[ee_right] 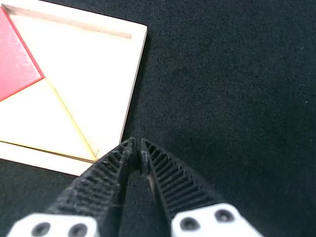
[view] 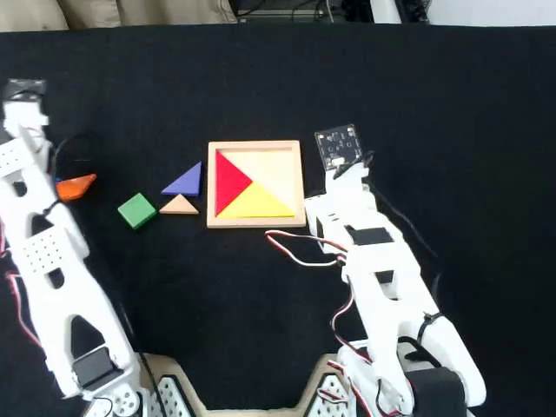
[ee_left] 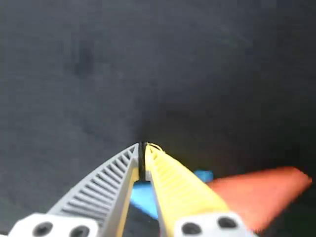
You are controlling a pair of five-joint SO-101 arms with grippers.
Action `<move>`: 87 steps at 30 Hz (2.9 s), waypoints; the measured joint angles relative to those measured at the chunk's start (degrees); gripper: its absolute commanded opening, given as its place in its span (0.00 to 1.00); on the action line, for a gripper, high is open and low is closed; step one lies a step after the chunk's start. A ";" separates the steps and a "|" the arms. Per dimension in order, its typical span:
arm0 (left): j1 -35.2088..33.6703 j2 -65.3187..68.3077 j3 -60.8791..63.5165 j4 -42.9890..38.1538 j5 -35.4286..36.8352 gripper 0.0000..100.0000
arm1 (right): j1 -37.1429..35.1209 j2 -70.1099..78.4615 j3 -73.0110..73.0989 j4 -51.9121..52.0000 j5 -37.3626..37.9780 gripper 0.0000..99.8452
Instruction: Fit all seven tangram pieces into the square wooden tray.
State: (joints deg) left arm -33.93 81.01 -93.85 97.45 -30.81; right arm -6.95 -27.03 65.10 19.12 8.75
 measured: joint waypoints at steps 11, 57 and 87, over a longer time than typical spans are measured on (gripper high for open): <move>3.78 -0.35 0.09 2.73 0.00 0.04 | 0.00 0.00 0.00 0.00 0.00 0.01; 2.64 -85.36 122.37 -59.43 -48.70 0.19 | 0.00 0.00 0.00 0.00 0.00 0.01; 3.34 -39.03 68.04 -25.85 -54.07 0.16 | -0.70 0.00 0.35 0.00 3.69 0.01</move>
State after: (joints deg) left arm -30.59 41.98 -25.80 71.60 -84.88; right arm -7.65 -27.03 65.45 19.12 12.44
